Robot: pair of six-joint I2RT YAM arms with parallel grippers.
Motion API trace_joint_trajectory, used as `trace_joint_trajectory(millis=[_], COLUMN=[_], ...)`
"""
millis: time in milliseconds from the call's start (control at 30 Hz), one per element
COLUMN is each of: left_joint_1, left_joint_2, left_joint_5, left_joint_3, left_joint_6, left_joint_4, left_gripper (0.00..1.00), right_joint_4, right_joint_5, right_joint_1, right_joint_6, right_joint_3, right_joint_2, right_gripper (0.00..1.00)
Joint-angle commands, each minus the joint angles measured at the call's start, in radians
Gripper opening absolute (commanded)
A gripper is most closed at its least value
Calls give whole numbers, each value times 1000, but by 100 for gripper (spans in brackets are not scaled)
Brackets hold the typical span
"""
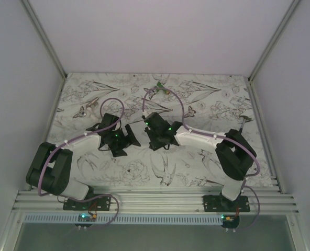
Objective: Snap on the fuse box
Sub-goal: Install the fuse at the fuse box base.
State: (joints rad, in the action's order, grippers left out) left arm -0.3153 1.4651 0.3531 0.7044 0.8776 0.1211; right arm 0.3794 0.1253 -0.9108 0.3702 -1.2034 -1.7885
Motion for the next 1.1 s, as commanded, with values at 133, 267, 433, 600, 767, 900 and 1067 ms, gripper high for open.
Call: trace_joint_trajectory(millis=[133,267,433,600,767,900,1067], left_joint_1=[-5,-5,-4,-5,-5,-5,-5], left_joint_2=[8,10,14,21,29,31,32], left_joint_5=[-8,-8,-7,-5,-2,2,1], left_joint_3=[17,19,20,24,28,31,29], left_joint_6=[-17,-18,-20,-20,-20,-22,-25], left_joint_4=[47,48,48,47,46,47,47], left_gripper=[95,95,95,95,95,95,95], right_joint_4=[27,38,68,112,169,226,285], right_joint_5=[-16,-15,-10,-12,-92,-160,-180], right_joint_1=[7,7,7,12,44,69,82], right_joint_6=[-25,-28,-26,-28,-18,-20,-26], right_joint_3=[-80,-97,-116,-137,-158,-175,-187], right_joint_2=[-49,-66,-85,-101,-120,-161,-218], right_gripper=[22,22,21,6,0,0,0])
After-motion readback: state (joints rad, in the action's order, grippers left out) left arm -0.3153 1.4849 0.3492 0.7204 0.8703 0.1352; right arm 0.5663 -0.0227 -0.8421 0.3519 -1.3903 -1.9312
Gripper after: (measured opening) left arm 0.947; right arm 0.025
